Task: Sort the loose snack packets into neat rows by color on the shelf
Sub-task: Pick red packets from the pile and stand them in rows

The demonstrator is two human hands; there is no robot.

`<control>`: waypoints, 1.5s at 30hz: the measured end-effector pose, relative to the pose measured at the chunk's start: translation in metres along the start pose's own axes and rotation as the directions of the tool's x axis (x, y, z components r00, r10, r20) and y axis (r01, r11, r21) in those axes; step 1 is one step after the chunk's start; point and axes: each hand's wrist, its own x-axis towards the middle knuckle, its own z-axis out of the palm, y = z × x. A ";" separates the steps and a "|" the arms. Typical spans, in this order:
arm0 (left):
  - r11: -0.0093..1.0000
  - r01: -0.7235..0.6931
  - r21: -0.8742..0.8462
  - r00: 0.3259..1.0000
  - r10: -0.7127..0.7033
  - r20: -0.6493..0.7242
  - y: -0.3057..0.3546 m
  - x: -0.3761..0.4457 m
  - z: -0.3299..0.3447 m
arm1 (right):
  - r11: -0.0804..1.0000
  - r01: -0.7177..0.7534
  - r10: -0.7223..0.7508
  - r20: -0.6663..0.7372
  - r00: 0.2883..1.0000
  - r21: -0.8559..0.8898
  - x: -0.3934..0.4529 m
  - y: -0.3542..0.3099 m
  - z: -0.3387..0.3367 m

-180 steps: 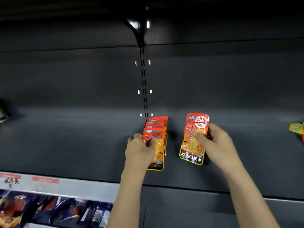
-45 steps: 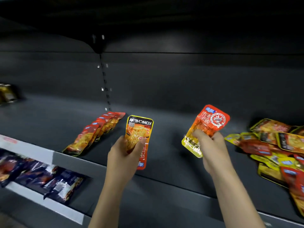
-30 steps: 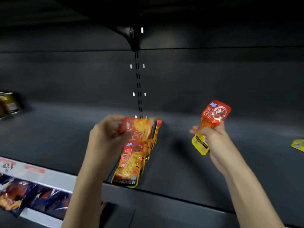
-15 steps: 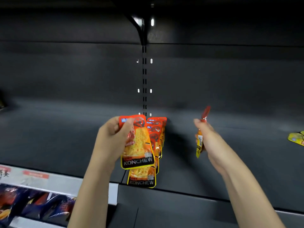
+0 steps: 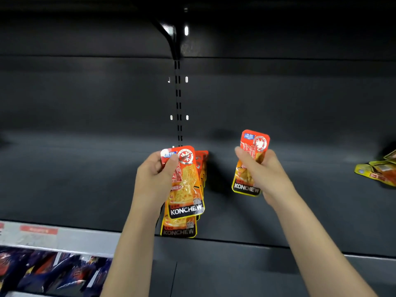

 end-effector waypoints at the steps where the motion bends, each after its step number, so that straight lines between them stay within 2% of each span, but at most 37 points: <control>1: 1.000 -0.005 -0.007 1.000 0.005 0.006 0.002 0.000 0.002 | 1.000 -0.016 0.016 0.008 1.000 0.014 0.007 -0.001 0.001; 6: 1.000 -0.014 0.003 1.000 0.014 0.004 0.007 0.001 0.002 | 0.981 -0.194 0.192 0.071 0.979 0.009 0.041 -0.008 0.016; 9: 1.000 -0.008 0.013 1.000 0.008 0.008 0.008 0.000 -0.001 | 0.961 -0.262 0.270 0.096 0.958 -0.083 0.056 0.001 0.032; 13: 1.000 0.008 0.017 1.000 -0.008 0.008 0.012 -0.002 -0.009 | 0.909 -0.237 0.257 0.014 0.966 -0.343 0.065 0.013 0.047; 15: 0.999 0.012 0.033 1.000 -0.012 0.003 0.014 -0.001 -0.014 | 0.881 -0.219 0.232 -0.020 0.972 -0.420 0.064 0.012 0.052; 20: 0.998 0.002 0.059 1.000 -0.001 -0.017 0.020 0.002 -0.022 | 0.851 -0.157 0.156 -0.044 0.987 -0.502 0.064 0.011 0.063; 25: 0.998 -0.005 0.064 1.000 0.007 -0.027 0.022 0.005 -0.025 | 0.813 -0.224 0.226 -0.064 0.972 -0.537 0.071 0.005 0.072; 27: 0.998 -0.003 0.058 1.000 0.004 -0.028 0.022 0.007 -0.025 | 0.769 -0.220 0.250 -0.036 0.968 -0.600 0.076 0.005 0.071; 31: 0.998 0.004 0.057 1.000 -0.004 -0.009 0.025 0.012 -0.020 | 0.579 -0.119 0.221 0.015 0.975 -0.807 0.075 0.008 0.067; 33: 0.996 -0.004 0.094 1.000 0.002 0.020 0.028 0.019 -0.013 | 0.541 -0.109 0.224 0.018 0.975 -0.834 0.074 0.009 0.064; 40: 0.972 0.061 0.228 0.968 -0.113 0.224 0.026 0.072 0.044 | 0.652 -0.065 0.096 -0.003 0.995 -0.755 0.076 0.003 0.016; 45: 0.879 0.016 0.477 0.922 -0.198 0.333 0.005 0.100 0.095 | 0.676 -0.051 0.063 -0.011 0.998 -0.735 0.069 0.007 -0.030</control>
